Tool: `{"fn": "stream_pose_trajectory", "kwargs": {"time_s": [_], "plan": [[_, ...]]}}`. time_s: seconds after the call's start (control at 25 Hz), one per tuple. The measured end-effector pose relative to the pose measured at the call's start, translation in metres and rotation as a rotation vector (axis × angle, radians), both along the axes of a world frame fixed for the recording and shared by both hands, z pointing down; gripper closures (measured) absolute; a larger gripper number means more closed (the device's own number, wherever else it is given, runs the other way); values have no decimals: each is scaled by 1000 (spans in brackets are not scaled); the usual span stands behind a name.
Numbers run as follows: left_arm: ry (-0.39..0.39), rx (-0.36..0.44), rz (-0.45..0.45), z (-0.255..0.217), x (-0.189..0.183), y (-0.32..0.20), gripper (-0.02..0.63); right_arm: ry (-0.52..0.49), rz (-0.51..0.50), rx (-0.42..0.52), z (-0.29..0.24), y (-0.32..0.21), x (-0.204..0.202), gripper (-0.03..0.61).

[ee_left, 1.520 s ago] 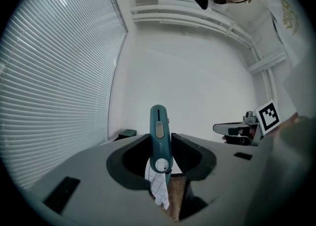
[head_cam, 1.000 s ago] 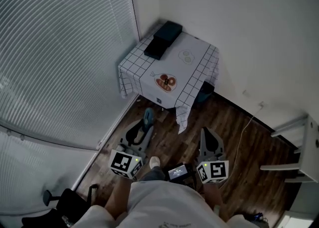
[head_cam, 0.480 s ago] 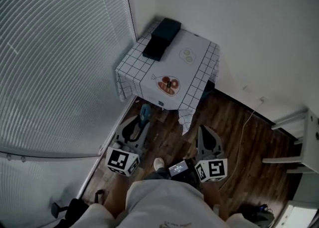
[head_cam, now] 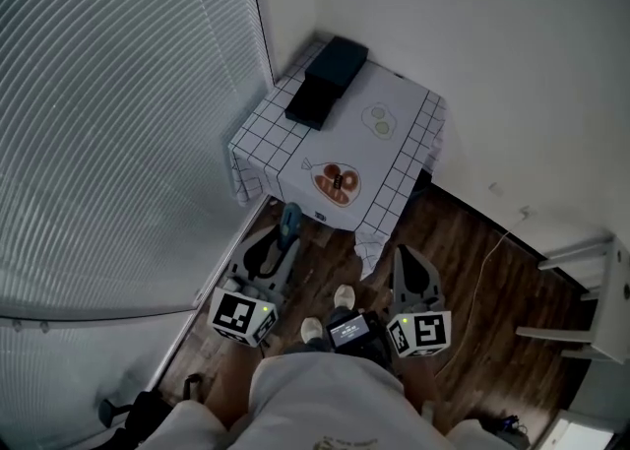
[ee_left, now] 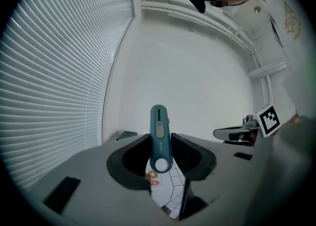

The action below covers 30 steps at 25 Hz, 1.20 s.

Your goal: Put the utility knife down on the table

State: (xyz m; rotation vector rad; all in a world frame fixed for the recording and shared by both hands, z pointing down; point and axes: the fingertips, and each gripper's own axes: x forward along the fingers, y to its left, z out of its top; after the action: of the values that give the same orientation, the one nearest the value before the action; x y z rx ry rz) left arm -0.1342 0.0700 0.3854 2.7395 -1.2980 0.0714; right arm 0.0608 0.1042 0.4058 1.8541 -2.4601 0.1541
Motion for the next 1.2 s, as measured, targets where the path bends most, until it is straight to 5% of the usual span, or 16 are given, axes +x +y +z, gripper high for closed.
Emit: {"fn": "stream_pose_trajectory", "kwargs": {"time_s": [0.52,0.92,1.2], "plan": [[-31,8,-91,-5,38,-85,476,-16,5,31,-14,-99,80,571],[-41,3,-93,-7,51,-117,476,-15,-27,10,-7,-129,87,571],[-33,-14,-63,-1,55,-157,476,-16,37,-9,0,-161,93,571]]}}
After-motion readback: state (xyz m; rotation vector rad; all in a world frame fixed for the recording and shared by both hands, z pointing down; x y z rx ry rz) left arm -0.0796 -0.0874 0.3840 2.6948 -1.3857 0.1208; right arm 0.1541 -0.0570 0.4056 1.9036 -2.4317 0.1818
